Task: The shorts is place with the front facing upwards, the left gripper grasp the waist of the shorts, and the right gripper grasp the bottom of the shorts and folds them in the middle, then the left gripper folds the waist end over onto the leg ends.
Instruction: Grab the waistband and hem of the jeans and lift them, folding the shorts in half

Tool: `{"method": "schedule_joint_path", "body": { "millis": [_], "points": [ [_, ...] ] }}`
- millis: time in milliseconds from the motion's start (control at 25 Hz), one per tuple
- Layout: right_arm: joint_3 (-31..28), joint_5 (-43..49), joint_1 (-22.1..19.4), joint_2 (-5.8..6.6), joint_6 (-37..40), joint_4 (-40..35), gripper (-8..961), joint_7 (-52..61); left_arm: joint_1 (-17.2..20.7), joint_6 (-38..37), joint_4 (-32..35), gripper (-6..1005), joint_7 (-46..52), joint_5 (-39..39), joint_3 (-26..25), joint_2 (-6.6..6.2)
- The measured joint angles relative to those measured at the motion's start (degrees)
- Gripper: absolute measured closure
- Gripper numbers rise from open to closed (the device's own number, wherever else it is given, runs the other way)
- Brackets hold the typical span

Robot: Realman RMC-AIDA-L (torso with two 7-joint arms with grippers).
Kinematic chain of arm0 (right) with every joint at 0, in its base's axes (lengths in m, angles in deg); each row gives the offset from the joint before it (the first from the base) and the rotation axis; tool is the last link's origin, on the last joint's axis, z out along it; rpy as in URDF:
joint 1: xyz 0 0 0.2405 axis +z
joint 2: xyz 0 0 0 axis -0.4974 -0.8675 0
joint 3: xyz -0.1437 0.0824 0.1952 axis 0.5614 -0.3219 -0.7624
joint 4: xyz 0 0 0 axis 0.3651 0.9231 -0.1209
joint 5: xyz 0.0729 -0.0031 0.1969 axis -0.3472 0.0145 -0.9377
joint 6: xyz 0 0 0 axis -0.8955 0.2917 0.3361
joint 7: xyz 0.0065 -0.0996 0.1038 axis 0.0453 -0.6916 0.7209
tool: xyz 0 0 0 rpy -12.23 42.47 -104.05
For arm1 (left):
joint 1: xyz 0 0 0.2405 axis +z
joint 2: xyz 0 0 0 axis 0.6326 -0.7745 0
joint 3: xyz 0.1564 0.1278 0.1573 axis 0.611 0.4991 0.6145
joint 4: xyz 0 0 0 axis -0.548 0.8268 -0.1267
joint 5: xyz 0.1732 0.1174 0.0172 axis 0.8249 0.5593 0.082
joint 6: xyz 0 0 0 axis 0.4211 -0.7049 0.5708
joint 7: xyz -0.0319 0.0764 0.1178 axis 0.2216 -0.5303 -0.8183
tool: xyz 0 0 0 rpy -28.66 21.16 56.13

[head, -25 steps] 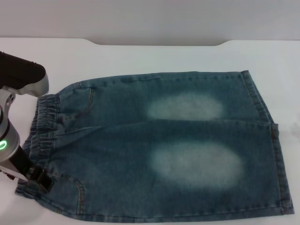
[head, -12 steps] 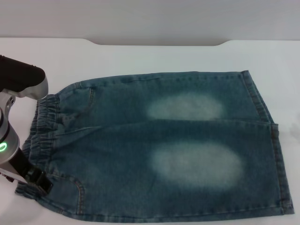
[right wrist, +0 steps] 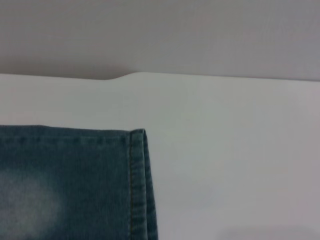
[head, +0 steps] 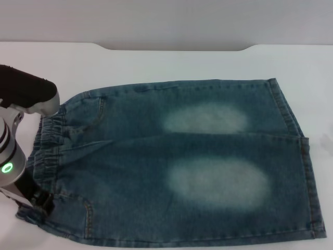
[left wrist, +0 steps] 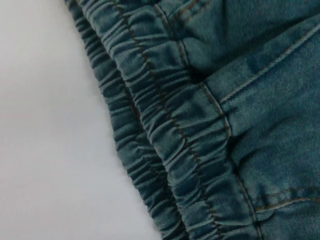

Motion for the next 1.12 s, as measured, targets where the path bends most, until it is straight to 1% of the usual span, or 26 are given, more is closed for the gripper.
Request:
{"method": "schedule_joint_path", "body": {
  "millis": [240,600,800,920,1120],
  "points": [
    [0.0,-0.1,-0.1,0.0,-0.6,0.7,239,0.1,0.0,-0.4,1.4,478,-0.5,0.0,0.2,-0.1],
    [0.1,-0.2,-0.1,0.0,-0.8,0.8,239,0.1,0.0,-0.5,-1.0,597,-0.2,0.1,0.1,0.0],
    [0.3,-0.3,-0.1,0.0,-1.5,0.8,239,0.1,0.0,-0.1,-2.7,763,0.0,0.1,-0.1,0.03],
    [0.5,-0.3,-0.1,0.0,-1.5,0.8,239,0.0,0.2,0.2,-4.1,820,0.1,0.1,-0.2,0.03],
    [0.5,-0.3,0.1,0.0,-1.5,0.8,240,0.0,0.5,1.1,-6.8,957,0.6,0.1,-0.3,-0.08]
  ]
}}
